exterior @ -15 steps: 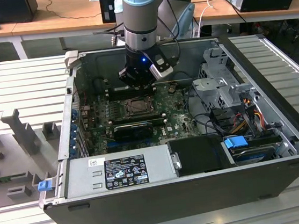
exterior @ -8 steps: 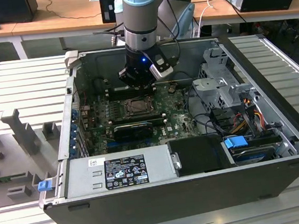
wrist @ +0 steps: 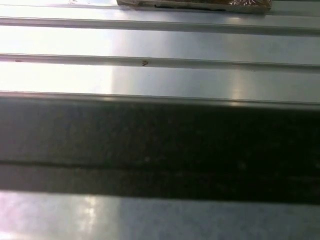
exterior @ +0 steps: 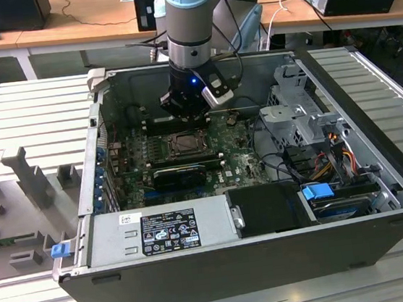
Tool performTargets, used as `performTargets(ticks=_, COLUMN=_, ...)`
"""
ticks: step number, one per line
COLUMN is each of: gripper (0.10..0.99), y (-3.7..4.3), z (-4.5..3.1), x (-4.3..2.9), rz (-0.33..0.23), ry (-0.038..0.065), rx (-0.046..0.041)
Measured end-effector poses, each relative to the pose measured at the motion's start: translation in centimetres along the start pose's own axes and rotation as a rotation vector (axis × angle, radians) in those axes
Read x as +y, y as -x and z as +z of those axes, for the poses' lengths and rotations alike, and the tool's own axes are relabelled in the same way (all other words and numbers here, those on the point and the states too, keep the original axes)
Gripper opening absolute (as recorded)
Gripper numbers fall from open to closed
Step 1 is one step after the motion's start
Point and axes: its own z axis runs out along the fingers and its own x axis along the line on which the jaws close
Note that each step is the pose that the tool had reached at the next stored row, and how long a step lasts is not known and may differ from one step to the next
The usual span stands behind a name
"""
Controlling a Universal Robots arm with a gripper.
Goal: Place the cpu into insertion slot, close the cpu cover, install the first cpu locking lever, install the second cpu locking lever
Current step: 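Install the first cpu locking lever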
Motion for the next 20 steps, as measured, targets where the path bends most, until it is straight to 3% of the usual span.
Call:
performTargets(ticks=8, gripper=0.106, y=0.07, z=0.2, x=-0.01, rz=0.002, ry=-0.01, rx=0.0)
performTargets(ticks=14, gripper=0.106, y=0.07, z=0.35, x=-0.03, rz=0.002, ry=-0.029, rx=0.0006)
performTargets(ticks=20, gripper=0.106, y=0.06, z=0.62, x=-0.06, rz=0.003, ry=-0.03, rx=0.0008)
